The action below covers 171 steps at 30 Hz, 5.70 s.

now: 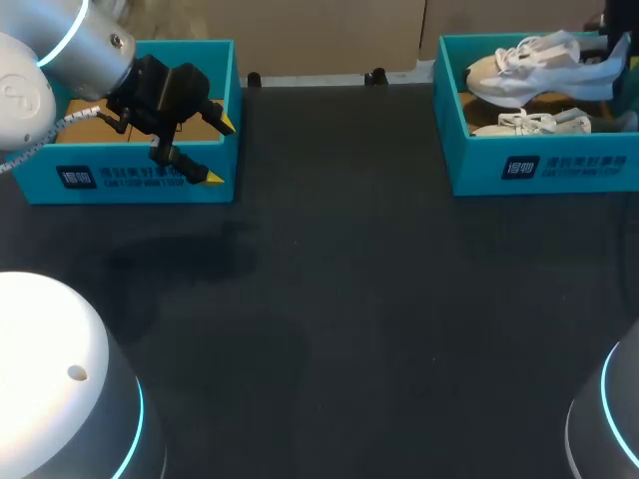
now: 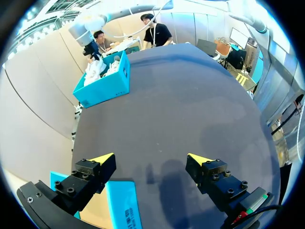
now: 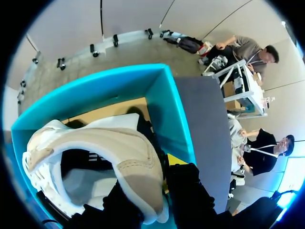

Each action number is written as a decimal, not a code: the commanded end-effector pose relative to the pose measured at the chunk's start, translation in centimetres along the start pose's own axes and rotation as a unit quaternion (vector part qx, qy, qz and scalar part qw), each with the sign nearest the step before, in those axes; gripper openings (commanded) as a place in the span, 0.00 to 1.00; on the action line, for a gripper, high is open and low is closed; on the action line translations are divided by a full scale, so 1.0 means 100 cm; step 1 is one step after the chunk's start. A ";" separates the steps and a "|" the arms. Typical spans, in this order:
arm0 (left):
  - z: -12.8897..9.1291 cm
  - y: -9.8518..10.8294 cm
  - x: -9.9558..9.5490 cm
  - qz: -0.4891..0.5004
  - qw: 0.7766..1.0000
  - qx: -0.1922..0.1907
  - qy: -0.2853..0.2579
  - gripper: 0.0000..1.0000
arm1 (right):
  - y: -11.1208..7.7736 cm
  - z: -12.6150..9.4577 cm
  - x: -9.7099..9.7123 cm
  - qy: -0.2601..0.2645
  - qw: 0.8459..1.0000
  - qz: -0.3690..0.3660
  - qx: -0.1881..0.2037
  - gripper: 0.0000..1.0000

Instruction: Take the shoe out of the shoebox, open the shoe tongue, remove and reinsert the insole, then place the shoe into the shoebox

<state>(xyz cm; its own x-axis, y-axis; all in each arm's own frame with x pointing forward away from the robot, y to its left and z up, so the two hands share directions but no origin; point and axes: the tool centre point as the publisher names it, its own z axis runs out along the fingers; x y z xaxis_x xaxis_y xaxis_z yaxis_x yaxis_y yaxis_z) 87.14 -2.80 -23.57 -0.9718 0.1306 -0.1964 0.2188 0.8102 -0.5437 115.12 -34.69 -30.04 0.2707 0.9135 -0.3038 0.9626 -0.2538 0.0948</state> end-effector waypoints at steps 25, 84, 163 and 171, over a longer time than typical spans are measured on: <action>0.000 0.000 0.000 0.000 1.000 -0.001 0.000 1.00 | 0.007 0.042 0.008 -0.013 1.000 0.008 -0.005 0.00; 0.000 0.000 0.000 0.000 1.000 -0.001 0.000 1.00 | -0.001 0.001 0.021 0.010 0.999 -0.027 -0.017 0.89; -0.023 -0.009 -0.055 -0.725 0.623 -0.173 -0.237 1.00 | -0.193 -0.140 0.001 0.085 0.977 -0.197 -0.023 1.00; -0.020 -0.003 -0.052 -0.772 0.576 -0.165 -0.213 1.00 | -0.218 -0.143 -0.002 0.083 0.977 -0.195 -0.035 1.00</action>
<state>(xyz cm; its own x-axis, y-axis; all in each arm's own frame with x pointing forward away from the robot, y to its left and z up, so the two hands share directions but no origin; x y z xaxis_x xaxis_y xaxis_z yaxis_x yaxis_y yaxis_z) 91.72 -2.40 -20.66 0.0191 -0.9972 0.0727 -0.9751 -0.0347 -0.2192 95.33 -24.90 -18.62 -0.1246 0.9786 -0.1639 0.9914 0.1294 0.0187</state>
